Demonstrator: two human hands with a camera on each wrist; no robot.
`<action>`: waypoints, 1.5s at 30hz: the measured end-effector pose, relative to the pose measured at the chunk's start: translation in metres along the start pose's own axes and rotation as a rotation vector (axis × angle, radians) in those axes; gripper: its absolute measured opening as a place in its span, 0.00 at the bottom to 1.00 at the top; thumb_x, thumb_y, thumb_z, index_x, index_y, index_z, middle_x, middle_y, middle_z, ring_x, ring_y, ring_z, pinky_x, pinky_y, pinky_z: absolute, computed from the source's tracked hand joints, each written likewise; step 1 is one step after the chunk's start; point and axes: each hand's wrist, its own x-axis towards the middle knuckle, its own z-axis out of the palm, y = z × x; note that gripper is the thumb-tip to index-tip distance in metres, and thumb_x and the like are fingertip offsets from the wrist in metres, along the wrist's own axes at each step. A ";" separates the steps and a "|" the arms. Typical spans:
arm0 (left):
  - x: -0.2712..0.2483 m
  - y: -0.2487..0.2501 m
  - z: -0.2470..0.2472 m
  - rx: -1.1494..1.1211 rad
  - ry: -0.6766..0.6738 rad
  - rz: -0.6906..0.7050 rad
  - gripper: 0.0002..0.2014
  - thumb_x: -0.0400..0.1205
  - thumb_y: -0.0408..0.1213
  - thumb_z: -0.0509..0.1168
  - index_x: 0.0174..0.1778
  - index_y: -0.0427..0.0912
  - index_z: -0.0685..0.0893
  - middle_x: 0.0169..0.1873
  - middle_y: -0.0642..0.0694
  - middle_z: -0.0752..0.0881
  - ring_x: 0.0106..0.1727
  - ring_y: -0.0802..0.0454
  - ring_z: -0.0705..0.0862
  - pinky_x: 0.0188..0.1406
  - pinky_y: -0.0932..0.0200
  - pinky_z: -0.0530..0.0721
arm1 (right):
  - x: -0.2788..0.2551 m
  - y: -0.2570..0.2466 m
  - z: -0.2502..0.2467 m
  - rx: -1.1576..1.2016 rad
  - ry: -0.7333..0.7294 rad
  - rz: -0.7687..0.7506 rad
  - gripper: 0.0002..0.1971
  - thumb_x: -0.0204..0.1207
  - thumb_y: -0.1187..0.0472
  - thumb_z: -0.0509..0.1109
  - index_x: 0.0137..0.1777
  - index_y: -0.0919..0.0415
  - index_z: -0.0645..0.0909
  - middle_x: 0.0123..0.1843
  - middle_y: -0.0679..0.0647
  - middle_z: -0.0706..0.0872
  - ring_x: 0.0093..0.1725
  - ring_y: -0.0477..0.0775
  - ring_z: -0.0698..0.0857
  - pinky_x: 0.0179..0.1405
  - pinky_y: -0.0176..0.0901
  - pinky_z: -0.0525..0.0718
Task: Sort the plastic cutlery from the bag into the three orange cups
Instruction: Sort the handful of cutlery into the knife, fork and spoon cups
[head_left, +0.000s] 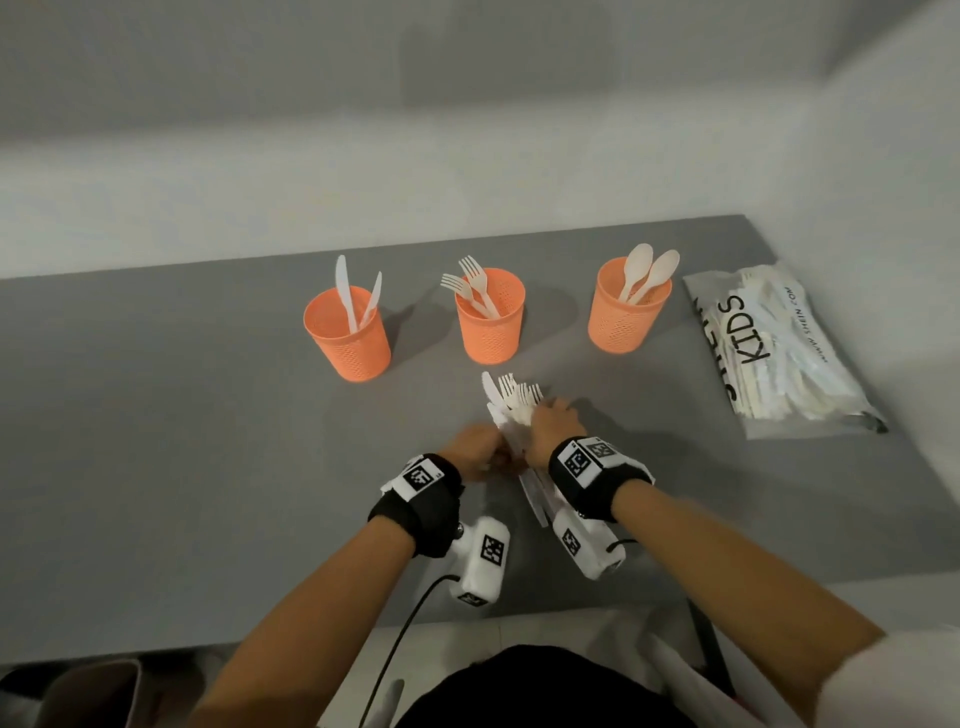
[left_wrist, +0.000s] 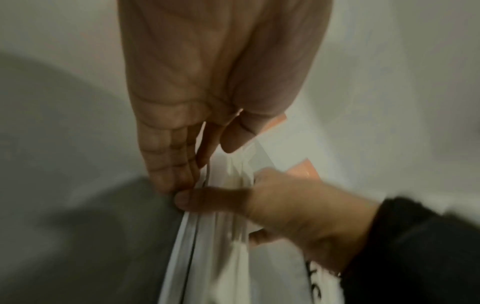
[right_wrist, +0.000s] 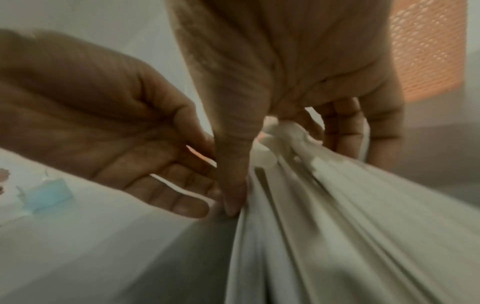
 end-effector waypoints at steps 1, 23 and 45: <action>-0.002 0.001 -0.002 -0.071 -0.012 -0.028 0.13 0.80 0.27 0.55 0.30 0.41 0.74 0.28 0.45 0.80 0.33 0.52 0.77 0.32 0.62 0.74 | 0.001 -0.001 -0.001 -0.027 -0.004 -0.015 0.39 0.72 0.61 0.74 0.76 0.75 0.57 0.75 0.70 0.64 0.75 0.68 0.67 0.73 0.52 0.71; -0.004 -0.009 0.015 -0.644 -0.189 -0.076 0.24 0.83 0.53 0.55 0.60 0.33 0.78 0.41 0.38 0.82 0.40 0.45 0.81 0.41 0.50 0.82 | -0.002 0.013 -0.006 -0.160 0.102 -0.255 0.16 0.71 0.64 0.70 0.59 0.67 0.79 0.60 0.64 0.85 0.60 0.65 0.83 0.58 0.50 0.80; -0.017 -0.009 -0.007 -0.645 -0.338 -0.059 0.28 0.85 0.57 0.44 0.58 0.35 0.75 0.53 0.33 0.83 0.49 0.41 0.84 0.41 0.48 0.84 | -0.050 -0.019 -0.078 1.274 0.260 -0.385 0.12 0.69 0.74 0.72 0.47 0.59 0.78 0.39 0.49 0.84 0.39 0.44 0.84 0.42 0.37 0.81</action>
